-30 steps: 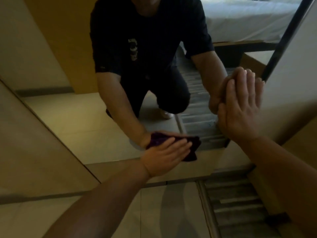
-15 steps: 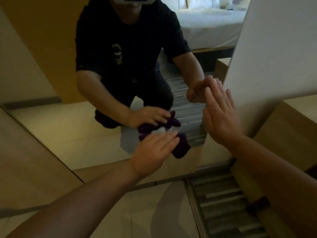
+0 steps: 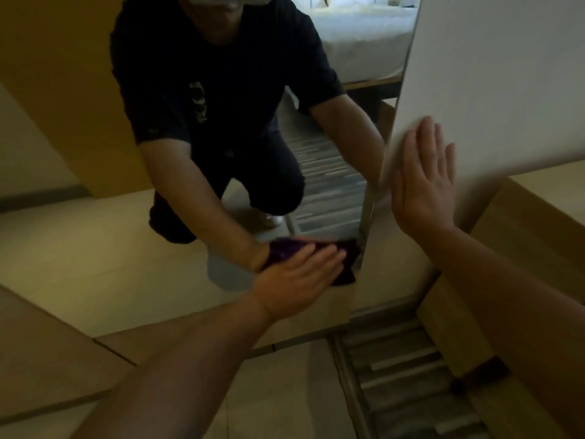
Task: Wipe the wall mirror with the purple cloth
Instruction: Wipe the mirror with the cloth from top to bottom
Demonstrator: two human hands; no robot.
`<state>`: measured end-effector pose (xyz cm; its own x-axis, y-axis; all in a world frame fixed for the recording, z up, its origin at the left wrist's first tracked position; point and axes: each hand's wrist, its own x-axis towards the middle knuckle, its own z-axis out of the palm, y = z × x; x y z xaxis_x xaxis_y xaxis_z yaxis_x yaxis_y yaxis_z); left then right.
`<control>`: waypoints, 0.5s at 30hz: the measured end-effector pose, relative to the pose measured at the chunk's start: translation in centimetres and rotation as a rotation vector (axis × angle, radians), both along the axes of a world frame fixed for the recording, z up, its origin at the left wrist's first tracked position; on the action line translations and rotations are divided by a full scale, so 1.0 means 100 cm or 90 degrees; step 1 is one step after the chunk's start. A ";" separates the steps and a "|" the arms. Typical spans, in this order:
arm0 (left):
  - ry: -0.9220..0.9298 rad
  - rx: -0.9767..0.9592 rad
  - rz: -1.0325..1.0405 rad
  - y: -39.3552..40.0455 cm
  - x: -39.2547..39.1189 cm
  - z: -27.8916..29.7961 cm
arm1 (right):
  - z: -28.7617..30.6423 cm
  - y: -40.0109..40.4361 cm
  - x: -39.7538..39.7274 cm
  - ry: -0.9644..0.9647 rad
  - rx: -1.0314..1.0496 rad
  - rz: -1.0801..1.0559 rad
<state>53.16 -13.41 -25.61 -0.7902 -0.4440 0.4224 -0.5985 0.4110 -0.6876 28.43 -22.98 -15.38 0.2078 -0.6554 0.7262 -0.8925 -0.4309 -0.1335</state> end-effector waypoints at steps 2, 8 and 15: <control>-0.050 0.055 0.035 0.004 0.004 -0.040 | -0.003 -0.007 -0.003 0.015 -0.017 0.005; -0.030 0.155 0.025 0.012 0.004 -0.045 | -0.001 -0.003 -0.002 0.026 0.003 0.003; 0.337 -0.060 -0.069 0.011 -0.024 0.122 | 0.014 0.014 -0.015 0.094 0.059 0.007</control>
